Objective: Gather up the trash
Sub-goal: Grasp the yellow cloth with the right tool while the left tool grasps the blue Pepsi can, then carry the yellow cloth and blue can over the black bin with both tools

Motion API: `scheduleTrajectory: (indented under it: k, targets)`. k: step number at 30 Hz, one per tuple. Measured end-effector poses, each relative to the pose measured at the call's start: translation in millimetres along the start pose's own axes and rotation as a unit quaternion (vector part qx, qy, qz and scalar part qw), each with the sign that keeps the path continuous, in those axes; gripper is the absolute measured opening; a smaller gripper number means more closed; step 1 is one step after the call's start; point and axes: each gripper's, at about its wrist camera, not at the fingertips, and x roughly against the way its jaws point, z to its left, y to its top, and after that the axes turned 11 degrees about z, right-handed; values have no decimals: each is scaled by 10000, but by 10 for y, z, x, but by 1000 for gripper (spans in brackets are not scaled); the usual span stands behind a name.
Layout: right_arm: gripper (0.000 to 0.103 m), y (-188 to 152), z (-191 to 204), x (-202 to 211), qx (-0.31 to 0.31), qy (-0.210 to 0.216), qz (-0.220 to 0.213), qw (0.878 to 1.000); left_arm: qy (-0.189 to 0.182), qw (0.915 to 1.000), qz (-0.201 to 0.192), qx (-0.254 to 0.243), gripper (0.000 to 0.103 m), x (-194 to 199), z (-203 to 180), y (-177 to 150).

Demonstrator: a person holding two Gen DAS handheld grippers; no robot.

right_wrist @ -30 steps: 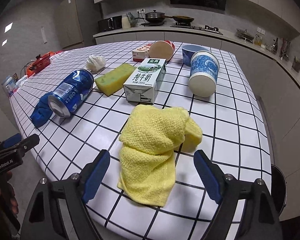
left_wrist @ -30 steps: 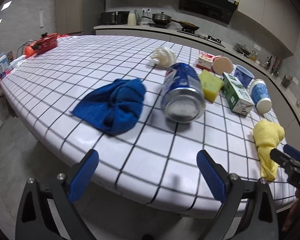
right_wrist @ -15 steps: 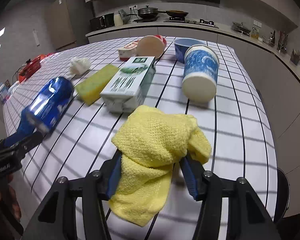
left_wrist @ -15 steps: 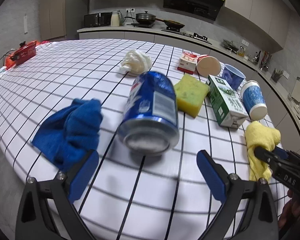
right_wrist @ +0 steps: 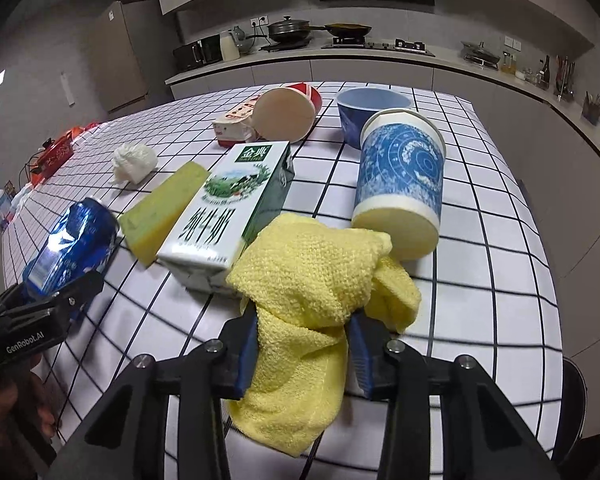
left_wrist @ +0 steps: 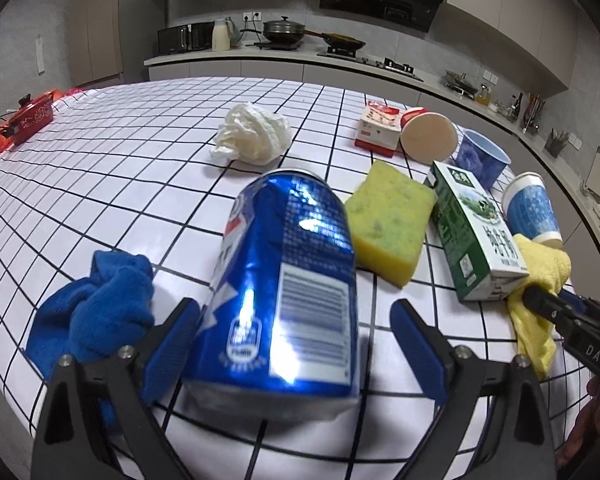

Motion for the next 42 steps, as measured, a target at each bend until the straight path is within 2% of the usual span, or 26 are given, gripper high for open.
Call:
scheduleTrajectory:
  k: [2,3,6,9,17,26,35,42]
  targets:
    - [41,43,-9,-15,-18,35,3,10000,24,10000,32,0,92,-12,12,4]
    - [41,52,-10,-16,-17,36,0,10000,32,10000,54,-6,88,-20,12,7]
    - [39,56,-16,-7,-39,75,0,10000,82,9999,124,-58,67,-46,1,16]
    - [35,32,-26,18,-42,105,3,9999,-4,10000,44,-63,67,4,11,2]
    - [34,-108,-67,197,-37,165,-38,9999,-12,9996,-271,-63,67,322,-12,-86]
    - [34,-298,-187,500,-13,251,-173,9995,-96,9993,-327,-128,67,605,-188,-277]
    - [31,-515,-449,882,-27,255,-360,9990,-300,9987,-271,-324,67,784,-645,-568]
    - [31,-714,-784,1248,-125,181,-537,9983,-517,9962,-329,-615,67,972,-1151,-713]
